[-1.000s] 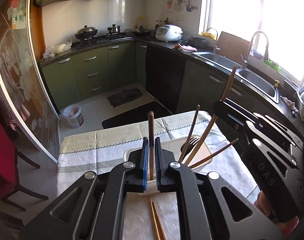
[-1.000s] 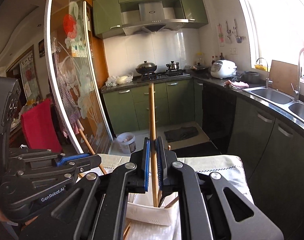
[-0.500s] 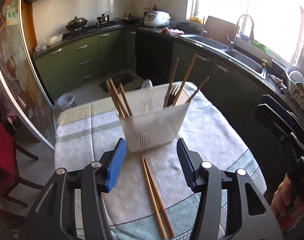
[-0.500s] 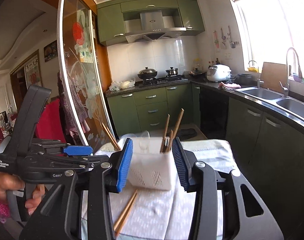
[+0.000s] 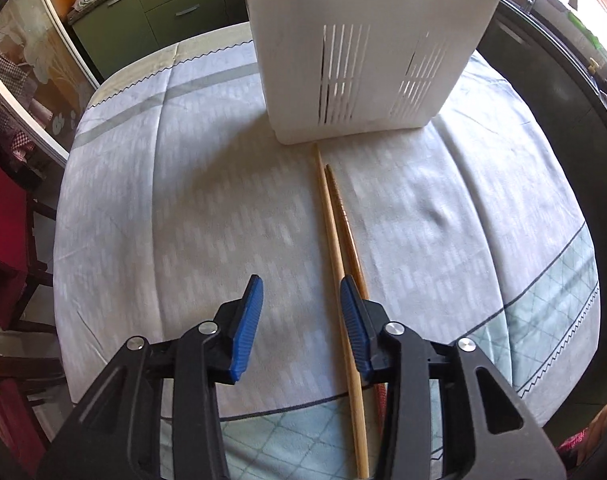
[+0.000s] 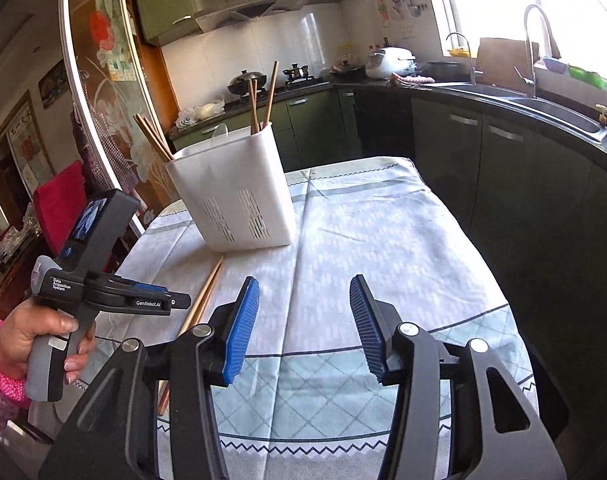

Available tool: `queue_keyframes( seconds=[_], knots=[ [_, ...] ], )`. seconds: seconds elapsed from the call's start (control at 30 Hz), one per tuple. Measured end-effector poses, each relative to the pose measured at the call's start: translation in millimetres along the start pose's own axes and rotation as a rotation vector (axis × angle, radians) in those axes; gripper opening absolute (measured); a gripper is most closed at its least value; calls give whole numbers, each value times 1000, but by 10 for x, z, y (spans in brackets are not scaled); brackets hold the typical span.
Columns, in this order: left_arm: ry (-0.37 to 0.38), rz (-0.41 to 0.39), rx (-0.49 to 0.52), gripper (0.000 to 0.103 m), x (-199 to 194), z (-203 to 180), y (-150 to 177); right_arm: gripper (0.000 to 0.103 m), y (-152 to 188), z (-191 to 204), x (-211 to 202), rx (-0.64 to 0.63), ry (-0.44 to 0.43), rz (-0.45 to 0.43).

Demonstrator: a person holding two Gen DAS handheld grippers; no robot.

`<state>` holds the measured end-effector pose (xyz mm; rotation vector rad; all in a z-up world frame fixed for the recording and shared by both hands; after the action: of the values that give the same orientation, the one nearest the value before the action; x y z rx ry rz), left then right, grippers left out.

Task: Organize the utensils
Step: 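Lower the left tool to a wooden chopstick and close on it, then lift the chopstick with the left tool while the right tool grasps the last chopstick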

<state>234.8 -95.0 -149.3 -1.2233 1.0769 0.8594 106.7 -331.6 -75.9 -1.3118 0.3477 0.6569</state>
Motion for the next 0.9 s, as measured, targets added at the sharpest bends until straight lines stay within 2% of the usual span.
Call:
queue_keyframes(
  seconds=[0.1, 0.43, 0.53, 0.67, 0.83, 0.9],
  knots=[
    [13, 10, -7, 38, 34, -6, -46, 48, 8, -113, -17, 25, 7, -2],
    [-57, 44, 19, 34, 181, -120, -187, 48, -57, -204, 2, 74, -36, 14],
    [-57, 46, 15, 28, 212, -147, -279, 48, -70, -222, -6, 82, -40, 13],
    [-34, 60, 22, 7, 239, -204, -332, 48, -74, -275, -14, 103, -43, 15],
    [-7, 61, 4, 6, 205, -202, -317, 48, -69, -345, -41, 128, -47, 18],
    [-3, 37, 2, 6, 101, -203, -309, 48, -62, -339, -46, 126, -46, 20]
  ],
)
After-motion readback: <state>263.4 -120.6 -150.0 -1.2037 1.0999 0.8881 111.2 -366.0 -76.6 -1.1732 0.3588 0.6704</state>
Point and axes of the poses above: each gripper's, at about its wrist camera, not at the fingertips, and x roughly the way its jaws point, z to its left, y to its underside, the point moved 4 cm from there along x, roughly the way its jaws point, and after that the axes turned 2 degrees about z, right-handed, at the moved point
